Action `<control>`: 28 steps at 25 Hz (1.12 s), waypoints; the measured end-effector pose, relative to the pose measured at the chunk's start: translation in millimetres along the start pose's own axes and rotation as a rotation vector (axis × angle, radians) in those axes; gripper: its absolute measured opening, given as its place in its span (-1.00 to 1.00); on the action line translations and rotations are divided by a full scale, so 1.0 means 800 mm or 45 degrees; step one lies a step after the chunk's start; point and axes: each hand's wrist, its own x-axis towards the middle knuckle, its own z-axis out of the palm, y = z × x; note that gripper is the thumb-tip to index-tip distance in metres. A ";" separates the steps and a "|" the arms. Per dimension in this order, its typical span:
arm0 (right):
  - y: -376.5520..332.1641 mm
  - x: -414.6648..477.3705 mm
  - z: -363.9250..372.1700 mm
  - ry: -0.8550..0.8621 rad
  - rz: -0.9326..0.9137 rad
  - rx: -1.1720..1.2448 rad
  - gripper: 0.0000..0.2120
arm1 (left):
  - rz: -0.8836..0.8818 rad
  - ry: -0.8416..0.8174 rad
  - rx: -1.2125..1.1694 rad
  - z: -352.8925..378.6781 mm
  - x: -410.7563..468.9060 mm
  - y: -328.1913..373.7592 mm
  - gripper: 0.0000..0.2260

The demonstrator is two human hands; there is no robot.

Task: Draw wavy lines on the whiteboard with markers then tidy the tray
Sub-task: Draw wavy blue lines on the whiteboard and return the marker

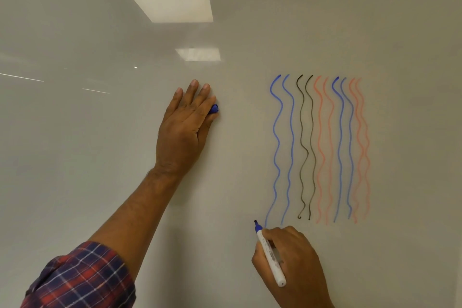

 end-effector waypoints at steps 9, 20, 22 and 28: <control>-0.023 0.061 -0.052 -0.050 0.372 0.271 -0.89 | 0.001 0.020 0.010 0.000 -0.001 0.001 -0.64; -0.010 0.295 -0.056 0.354 0.333 0.365 -0.93 | 0.000 0.004 0.009 0.000 -0.004 0.000 -0.64; -0.006 0.303 -0.048 0.351 0.327 0.320 -0.93 | 0.002 0.002 0.008 0.000 -0.004 0.000 -0.64; -0.002 0.298 -0.034 0.365 0.262 0.197 -0.93 | 0.002 0.012 0.011 0.000 -0.005 0.001 -0.64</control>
